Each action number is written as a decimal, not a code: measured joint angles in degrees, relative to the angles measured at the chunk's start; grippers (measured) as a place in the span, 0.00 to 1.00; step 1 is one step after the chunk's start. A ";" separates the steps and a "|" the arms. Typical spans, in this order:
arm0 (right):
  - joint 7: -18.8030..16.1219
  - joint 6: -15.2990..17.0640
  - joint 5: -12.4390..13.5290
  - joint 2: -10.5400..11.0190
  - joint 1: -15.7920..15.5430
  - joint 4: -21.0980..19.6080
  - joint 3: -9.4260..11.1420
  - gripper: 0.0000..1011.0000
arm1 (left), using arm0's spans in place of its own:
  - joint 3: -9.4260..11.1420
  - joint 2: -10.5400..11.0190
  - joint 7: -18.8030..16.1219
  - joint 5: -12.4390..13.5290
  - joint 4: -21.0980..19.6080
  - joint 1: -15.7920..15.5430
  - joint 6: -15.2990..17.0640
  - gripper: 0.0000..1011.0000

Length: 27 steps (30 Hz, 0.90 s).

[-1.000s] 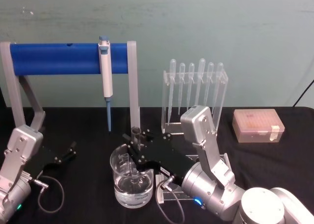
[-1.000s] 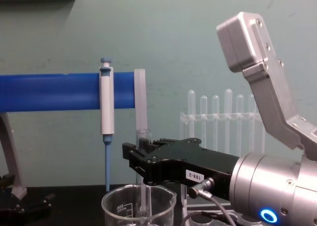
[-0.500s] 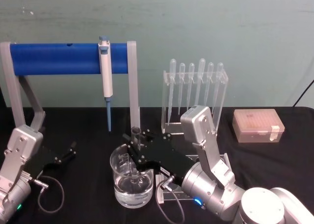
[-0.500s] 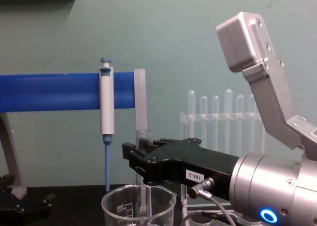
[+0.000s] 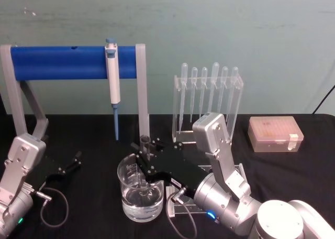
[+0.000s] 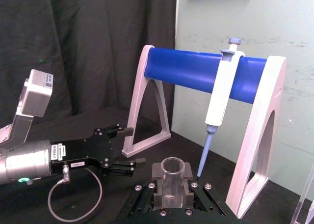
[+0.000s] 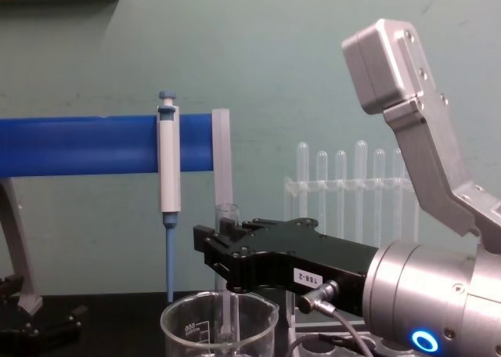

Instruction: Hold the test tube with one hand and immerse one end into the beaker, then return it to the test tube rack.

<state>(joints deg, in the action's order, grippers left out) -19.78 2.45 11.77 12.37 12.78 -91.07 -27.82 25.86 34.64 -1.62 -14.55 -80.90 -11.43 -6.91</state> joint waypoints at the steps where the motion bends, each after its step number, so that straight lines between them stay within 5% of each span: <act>1: 0.00 0.00 0.00 0.00 0.00 0.00 0.00 0.22 | 0.00 0.00 0.00 0.00 0.00 0.00 0.00 0.99; 27: 0.00 0.00 0.00 0.00 0.00 0.00 0.00 0.22 | 0.00 0.00 0.00 0.00 0.00 0.00 0.00 0.99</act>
<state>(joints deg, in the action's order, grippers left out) -19.79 2.46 11.77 12.37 12.78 -91.07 -27.83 25.86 34.65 -1.62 -14.55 -80.90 -11.43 -6.91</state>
